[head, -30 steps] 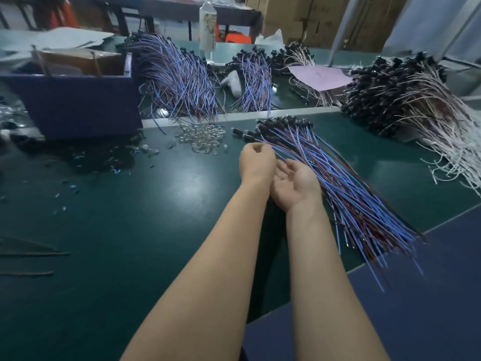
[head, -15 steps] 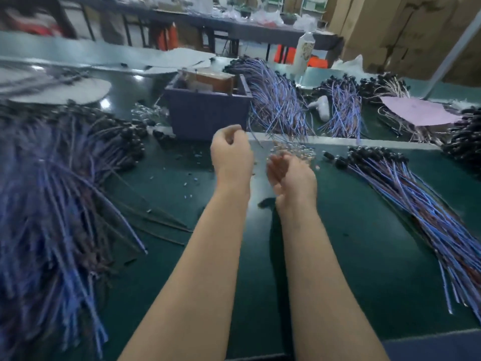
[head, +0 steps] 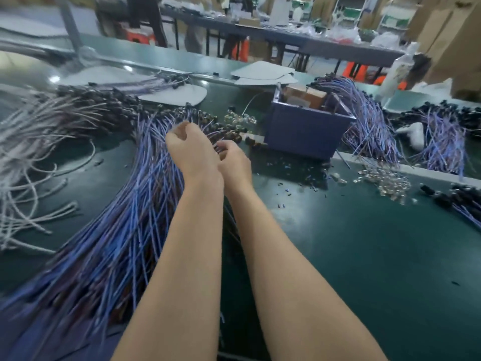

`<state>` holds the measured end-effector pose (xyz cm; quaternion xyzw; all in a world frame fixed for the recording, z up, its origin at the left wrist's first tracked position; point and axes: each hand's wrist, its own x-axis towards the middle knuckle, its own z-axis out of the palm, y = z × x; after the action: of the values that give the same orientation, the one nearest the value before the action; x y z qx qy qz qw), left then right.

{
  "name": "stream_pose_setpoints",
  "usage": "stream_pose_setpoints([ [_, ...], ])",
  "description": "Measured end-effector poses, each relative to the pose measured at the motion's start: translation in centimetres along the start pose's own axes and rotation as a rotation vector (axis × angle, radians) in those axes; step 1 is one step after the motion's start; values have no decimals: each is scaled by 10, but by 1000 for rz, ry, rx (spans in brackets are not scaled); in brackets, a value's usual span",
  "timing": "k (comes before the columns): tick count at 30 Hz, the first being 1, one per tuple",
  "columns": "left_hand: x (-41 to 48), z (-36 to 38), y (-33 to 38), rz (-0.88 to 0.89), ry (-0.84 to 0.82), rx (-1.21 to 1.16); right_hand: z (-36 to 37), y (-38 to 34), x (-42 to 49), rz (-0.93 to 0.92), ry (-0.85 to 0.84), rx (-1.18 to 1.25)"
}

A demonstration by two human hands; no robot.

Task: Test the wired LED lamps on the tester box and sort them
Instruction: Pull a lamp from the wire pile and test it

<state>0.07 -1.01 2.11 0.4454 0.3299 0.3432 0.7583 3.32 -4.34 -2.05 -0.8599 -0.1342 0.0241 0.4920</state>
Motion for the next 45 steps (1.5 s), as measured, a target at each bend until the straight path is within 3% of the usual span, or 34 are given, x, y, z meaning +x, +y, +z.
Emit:
stream_pose_setpoints([
  [3, 11, -5, 0, -30, 31, -53, 11, -2, 12, -100, -60, -218],
  [6, 17, -8, 1, -38, 18, -93, 17, -5, 17, -44, -169, -354],
  [11, 20, -7, 0, -39, 24, -111, 21, -6, 19, -34, -68, -339],
  [15, 19, -7, 0, -33, 27, -109, 21, -2, 15, 14, 91, -34],
  [19, 18, -3, -2, -23, 6, -112, 13, 2, 17, 196, 244, 521],
  [22, 15, 1, -7, 8, -40, -57, -4, 1, 22, 360, 147, 964],
  [25, 10, 8, -13, 62, -123, 62, -27, 6, 20, 398, -36, 1112],
  [32, -14, 33, -29, 209, -382, 368, -73, 26, 4, 139, -136, 1000],
  [36, -25, 44, -36, 465, -364, 717, -98, 44, -10, 82, -33, 898],
  [40, -38, 50, -46, 516, -414, 891, -131, 59, -22, 94, 93, 922],
  [45, -76, 72, -58, 579, -713, 900, -156, 76, -34, 12, 207, 702],
])
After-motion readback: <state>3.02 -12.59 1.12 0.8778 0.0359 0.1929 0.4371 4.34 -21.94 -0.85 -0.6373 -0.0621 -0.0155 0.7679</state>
